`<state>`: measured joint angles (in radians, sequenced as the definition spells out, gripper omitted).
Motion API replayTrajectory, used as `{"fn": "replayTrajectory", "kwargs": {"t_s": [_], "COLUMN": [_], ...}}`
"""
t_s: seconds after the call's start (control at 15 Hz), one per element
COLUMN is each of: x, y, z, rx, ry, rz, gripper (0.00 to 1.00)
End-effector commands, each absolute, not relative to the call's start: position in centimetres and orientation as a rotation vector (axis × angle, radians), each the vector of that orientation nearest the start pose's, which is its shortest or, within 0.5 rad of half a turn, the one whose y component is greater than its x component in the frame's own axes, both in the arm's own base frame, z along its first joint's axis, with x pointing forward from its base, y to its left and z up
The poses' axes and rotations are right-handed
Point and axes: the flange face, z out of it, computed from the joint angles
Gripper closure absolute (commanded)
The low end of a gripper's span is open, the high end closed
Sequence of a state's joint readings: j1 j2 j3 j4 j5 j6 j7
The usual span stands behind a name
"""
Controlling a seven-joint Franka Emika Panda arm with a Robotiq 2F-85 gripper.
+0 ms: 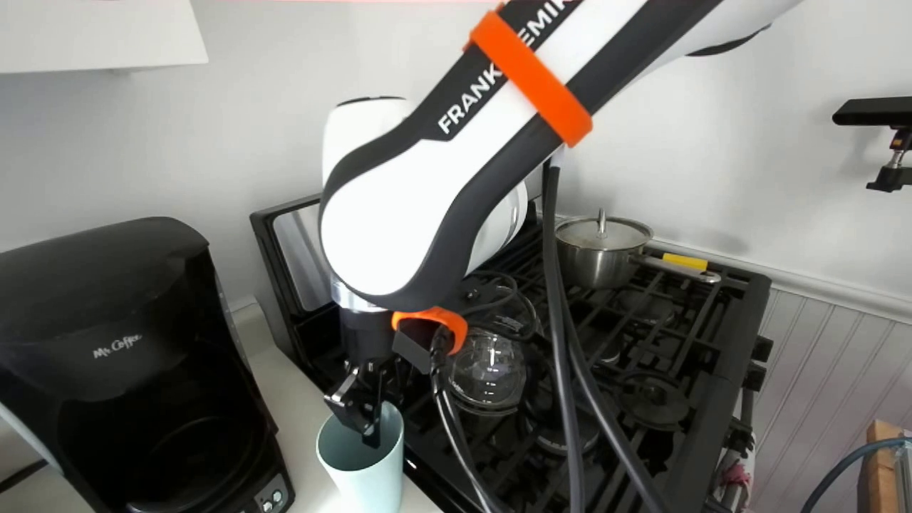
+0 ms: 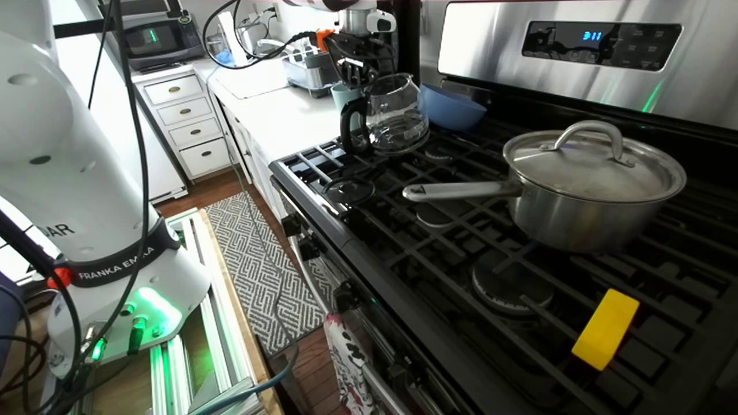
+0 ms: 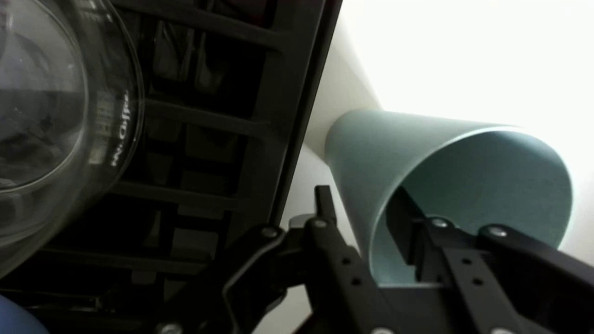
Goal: Shift the cup to the counter
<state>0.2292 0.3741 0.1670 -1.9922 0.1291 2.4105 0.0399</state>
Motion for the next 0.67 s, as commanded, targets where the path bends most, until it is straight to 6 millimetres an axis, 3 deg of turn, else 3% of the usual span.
{"fn": "replayTrajectory", "kwargs": {"t_s": [0.0,0.27,0.53,0.6], "x": [56.5,54.1,52.1,54.7], "y": [23.9,21.8,16.3,19.2], "z": [30.4,36.1,41.7,39.9], "rx": [-2.961,-2.917,-2.896,-2.913], "ry": [-0.37,-0.399,-0.198,-0.283], "rz": [-0.051,-0.153,-0.36,-0.277], "gripper": [0.32,0.04,0.0,0.0]}}
